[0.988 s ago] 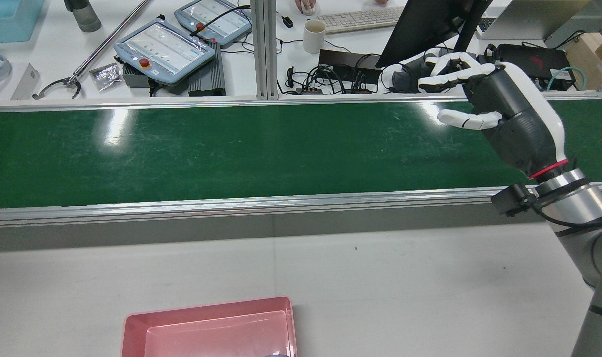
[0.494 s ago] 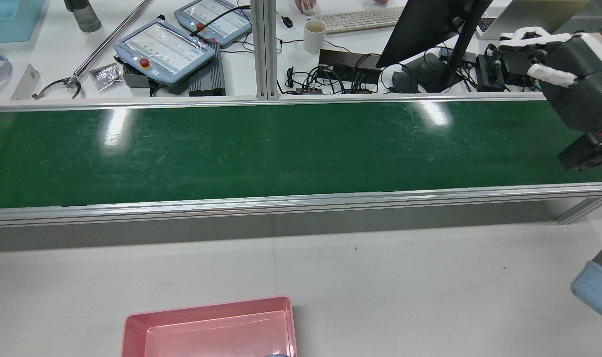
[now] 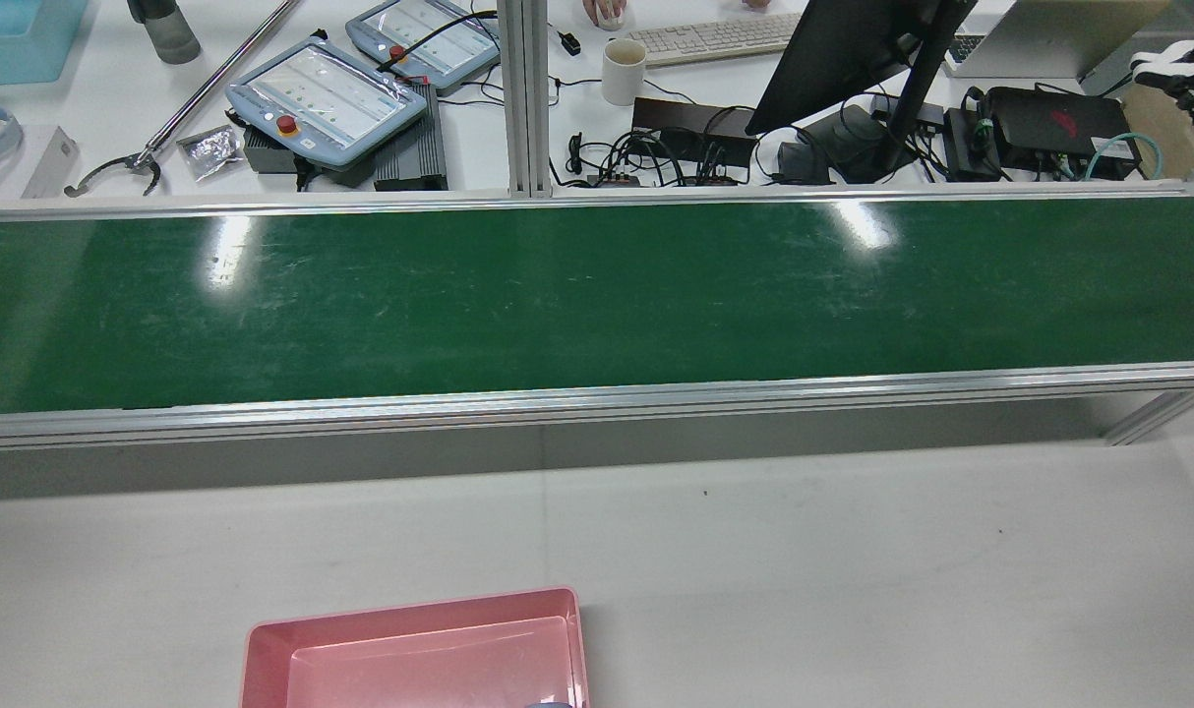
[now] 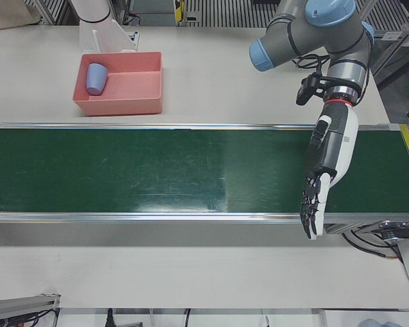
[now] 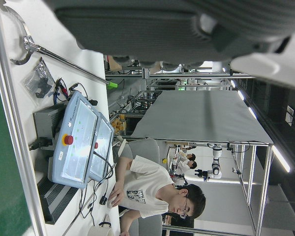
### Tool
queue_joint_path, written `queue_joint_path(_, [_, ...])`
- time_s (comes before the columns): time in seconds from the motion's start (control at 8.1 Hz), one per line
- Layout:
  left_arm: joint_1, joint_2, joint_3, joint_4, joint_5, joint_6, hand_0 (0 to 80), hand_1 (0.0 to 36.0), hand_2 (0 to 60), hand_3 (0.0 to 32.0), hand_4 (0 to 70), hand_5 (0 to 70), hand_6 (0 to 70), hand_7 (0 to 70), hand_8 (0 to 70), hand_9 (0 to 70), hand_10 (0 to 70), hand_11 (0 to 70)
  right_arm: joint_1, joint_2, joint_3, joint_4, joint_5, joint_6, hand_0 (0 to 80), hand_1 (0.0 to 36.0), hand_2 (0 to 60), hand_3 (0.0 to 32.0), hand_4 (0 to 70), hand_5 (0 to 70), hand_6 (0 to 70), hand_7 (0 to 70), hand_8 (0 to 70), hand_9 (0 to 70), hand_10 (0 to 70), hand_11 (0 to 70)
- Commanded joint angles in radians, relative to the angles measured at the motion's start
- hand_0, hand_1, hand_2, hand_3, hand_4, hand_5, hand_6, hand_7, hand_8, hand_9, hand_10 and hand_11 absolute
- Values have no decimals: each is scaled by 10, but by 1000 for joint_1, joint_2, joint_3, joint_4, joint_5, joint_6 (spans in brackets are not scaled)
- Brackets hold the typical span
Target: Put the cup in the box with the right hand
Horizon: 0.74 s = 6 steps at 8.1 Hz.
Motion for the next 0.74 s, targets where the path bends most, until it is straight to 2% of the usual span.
queue_joint_path(0.0, [0,0,0,0,0,0,0,0,0,0,0,0,0,0,0,0,0,0,142,2,-174,116,-151,23,354,0,35,0,655,0,127,579,138,278,62,81])
queue_joint_path(0.12, [0,0,0,0,0,2,0,0,0,0,0,0,0,0,0,0,0,0,193,7,-233,180,-178,33,352,0,55,0,663,1,130,590,141,283,66,87])
queue_joint_path(0.37, [0,0,0,-1,0,0,0,0,0,0,0,0,0,0,0,0,0,0,351,8,-335,199,-299,37,280,0,54,0,696,0,137,629,149,300,74,97])
queue_joint_path(0.49, [0,0,0,-1,0,0,0,0,0,0,0,0,0,0,0,0,0,0,390,5,-380,245,-312,34,297,0,67,0,700,0,136,629,148,297,69,89])
queue_joint_path(0.62, [0,0,0,0,0,2,0,0,0,0,0,0,0,0,0,0,0,0,399,2,-435,318,-327,34,324,0,65,0,657,1,133,606,147,287,71,94])
